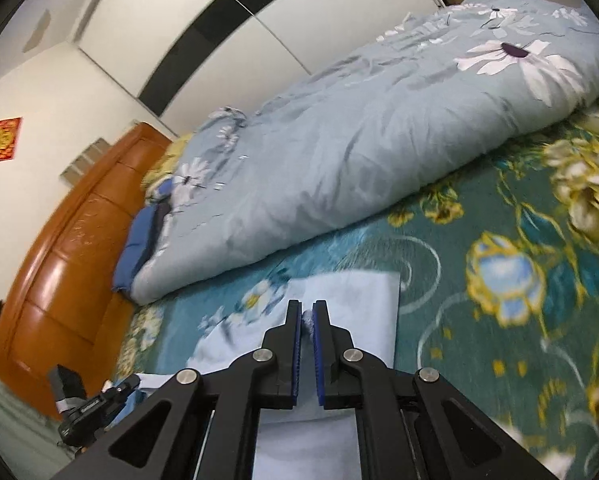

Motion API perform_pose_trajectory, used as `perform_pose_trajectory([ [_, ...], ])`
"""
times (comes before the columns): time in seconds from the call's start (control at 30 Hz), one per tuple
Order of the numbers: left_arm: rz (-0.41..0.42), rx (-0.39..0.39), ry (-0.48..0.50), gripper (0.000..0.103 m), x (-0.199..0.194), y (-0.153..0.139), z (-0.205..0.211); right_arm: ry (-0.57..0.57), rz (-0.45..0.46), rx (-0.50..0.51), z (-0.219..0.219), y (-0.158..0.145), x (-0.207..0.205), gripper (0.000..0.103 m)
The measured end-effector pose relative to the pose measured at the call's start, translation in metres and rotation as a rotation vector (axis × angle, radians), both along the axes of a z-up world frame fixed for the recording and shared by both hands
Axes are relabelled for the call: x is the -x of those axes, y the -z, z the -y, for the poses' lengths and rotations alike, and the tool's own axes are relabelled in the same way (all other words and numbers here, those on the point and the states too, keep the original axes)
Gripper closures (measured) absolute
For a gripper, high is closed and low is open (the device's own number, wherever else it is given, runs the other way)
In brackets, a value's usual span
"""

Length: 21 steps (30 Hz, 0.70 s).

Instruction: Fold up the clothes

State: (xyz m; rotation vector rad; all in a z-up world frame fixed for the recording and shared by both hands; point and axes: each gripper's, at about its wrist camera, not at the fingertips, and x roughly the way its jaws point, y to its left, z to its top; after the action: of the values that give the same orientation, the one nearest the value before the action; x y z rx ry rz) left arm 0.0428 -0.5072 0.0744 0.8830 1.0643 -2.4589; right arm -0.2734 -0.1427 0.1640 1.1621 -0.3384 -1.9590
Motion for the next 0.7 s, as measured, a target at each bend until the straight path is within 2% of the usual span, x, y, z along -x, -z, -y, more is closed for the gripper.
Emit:
perform_pose_trajectory([
  [0.17, 0.053, -0.019, -0.01, 0.099, 0.032, 0.026, 0.026, 0.01, -0.004, -0.097, 0.044, 0.019, 0.03, 0.097],
  [0.33, 0.099, -0.053, -0.012, 0.099, 0.046, 0.054, 0.039, 0.013, 0.017, -0.169, 0.067, 0.045, 0.045, 0.097],
  [0.43, 0.113, -0.068, -0.001, 0.099, 0.049, 0.061, 0.041, 0.003, 0.019, -0.192, 0.073, 0.053, 0.048, 0.097],
  [0.53, 0.085, -0.094, 0.014, 0.099, 0.044, 0.056, 0.041, -0.009, -0.01, -0.2, 0.073, 0.05, 0.047, 0.093],
  [0.63, 0.042, -0.105, 0.019, 0.089, 0.033, 0.042, 0.043, 0.002, -0.053, -0.18, 0.068, 0.036, 0.043, 0.092],
  [0.67, 0.022, -0.094, 0.009, 0.077, 0.029, 0.036, 0.044, 0.003, -0.061, -0.168, 0.065, 0.031, 0.042, 0.088],
  [0.7, 0.003, -0.082, -0.001, 0.066, 0.024, 0.029, 0.045, 0.004, -0.07, -0.154, 0.062, 0.026, 0.041, 0.078],
])
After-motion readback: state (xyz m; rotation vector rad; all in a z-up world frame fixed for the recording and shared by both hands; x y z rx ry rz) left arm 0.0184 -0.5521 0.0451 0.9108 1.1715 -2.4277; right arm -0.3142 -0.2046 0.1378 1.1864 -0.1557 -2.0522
